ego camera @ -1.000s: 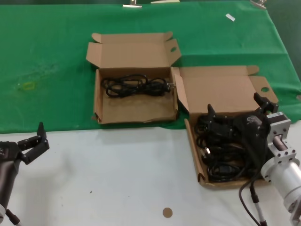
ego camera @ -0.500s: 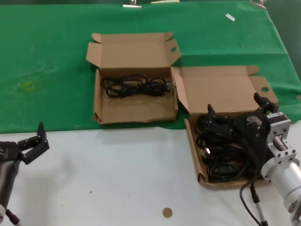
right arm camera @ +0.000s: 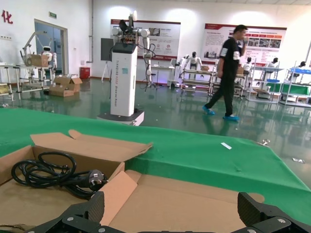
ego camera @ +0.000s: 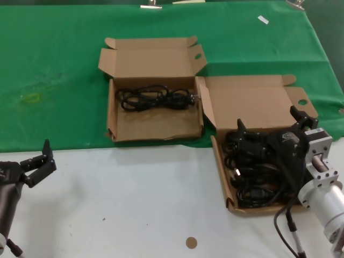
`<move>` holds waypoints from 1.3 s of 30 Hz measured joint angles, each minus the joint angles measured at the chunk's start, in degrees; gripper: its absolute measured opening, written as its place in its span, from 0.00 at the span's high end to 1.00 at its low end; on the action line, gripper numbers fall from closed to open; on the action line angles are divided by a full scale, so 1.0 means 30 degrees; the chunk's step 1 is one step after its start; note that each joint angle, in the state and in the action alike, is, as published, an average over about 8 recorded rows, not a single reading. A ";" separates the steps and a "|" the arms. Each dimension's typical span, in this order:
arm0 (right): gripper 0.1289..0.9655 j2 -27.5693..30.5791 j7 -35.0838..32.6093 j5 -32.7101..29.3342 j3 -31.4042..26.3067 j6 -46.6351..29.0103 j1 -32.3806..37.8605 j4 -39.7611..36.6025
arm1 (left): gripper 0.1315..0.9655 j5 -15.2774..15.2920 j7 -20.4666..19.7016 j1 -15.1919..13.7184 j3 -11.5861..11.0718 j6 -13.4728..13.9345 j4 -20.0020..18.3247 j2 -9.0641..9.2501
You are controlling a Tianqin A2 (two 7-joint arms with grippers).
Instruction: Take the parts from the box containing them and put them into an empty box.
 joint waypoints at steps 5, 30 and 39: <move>0.00 0.0000 0.0000 0.0000 0.0000 0.0000 0.0000 0.0000 | 0.00 0.0000 0.0000 0.0000 0.0000 0.0000 0.0000 0.0000; 0.00 0.0000 0.0000 0.0000 0.0000 0.0000 0.0000 0.0000 | 0.00 0.0000 -0.0001 0.0000 0.0000 0.0000 0.0000 0.0000; 0.00 0.0000 0.0000 0.0000 0.0000 0.0000 0.0000 0.0000 | 0.00 0.0000 -0.0001 0.0000 0.0000 0.0000 0.0000 0.0000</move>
